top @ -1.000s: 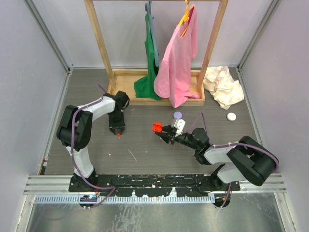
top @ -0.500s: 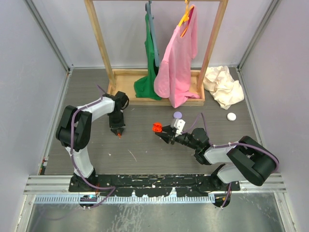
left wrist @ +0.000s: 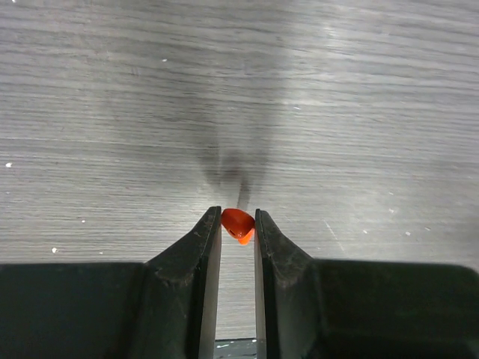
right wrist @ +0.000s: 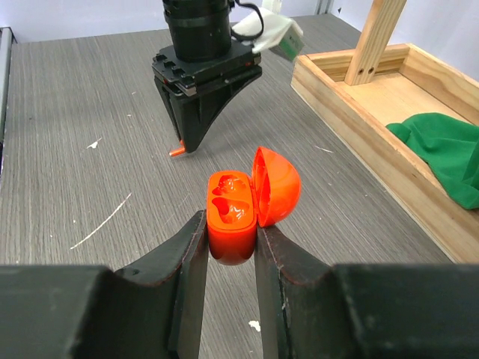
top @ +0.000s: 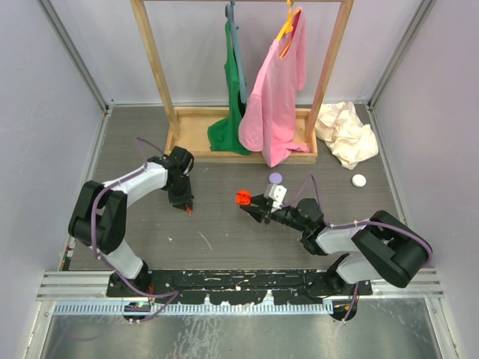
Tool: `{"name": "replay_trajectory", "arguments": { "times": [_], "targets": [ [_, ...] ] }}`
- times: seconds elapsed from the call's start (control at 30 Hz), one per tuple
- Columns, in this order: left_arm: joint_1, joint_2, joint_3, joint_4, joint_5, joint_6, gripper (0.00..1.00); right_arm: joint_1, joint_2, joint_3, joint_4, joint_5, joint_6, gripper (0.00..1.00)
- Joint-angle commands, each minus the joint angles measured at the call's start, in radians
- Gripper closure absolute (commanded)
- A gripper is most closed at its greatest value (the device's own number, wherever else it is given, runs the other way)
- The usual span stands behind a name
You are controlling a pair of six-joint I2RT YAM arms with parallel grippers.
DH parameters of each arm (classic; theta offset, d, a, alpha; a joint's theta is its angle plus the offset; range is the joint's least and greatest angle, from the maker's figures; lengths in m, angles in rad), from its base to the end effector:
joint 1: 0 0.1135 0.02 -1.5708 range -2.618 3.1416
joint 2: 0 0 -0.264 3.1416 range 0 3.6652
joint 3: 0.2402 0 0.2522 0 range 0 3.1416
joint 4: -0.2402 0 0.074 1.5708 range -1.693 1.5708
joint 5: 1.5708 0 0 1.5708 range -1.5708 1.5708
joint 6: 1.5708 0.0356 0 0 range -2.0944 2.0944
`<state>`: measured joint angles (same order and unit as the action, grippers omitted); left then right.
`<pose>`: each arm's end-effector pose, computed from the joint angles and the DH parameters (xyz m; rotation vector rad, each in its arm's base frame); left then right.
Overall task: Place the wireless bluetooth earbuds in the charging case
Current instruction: Pick up the earbud from the center of the board.
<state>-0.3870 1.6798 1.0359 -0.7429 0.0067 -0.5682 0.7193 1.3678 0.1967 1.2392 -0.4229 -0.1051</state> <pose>0.2784 -0.1137 0.1691 -0.2685 2.9661 -0.1352 0.1586 0.1583 0.1770 -0.9312 1.2558 0.8049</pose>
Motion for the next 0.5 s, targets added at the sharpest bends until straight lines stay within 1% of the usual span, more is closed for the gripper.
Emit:
{"name": "replay_trajectory", "arguments": {
  "times": [0.0,0.3,0.47],
  "targets": [
    [-0.004,-0.140,-0.053,0.175,0.057,-0.008,0.85,0.009,-0.016,0.029,0.048,0.013,-0.021,0.86],
    [-0.016,-0.355,-0.200,0.467,0.200,0.008,0.86,0.020,-0.011,0.030,0.052,0.026,-0.026,0.86],
    [-0.036,-0.469,-0.253,0.592,0.253,0.042,0.86,0.026,0.002,0.030,0.055,0.042,-0.036,0.86]
  ]
}}
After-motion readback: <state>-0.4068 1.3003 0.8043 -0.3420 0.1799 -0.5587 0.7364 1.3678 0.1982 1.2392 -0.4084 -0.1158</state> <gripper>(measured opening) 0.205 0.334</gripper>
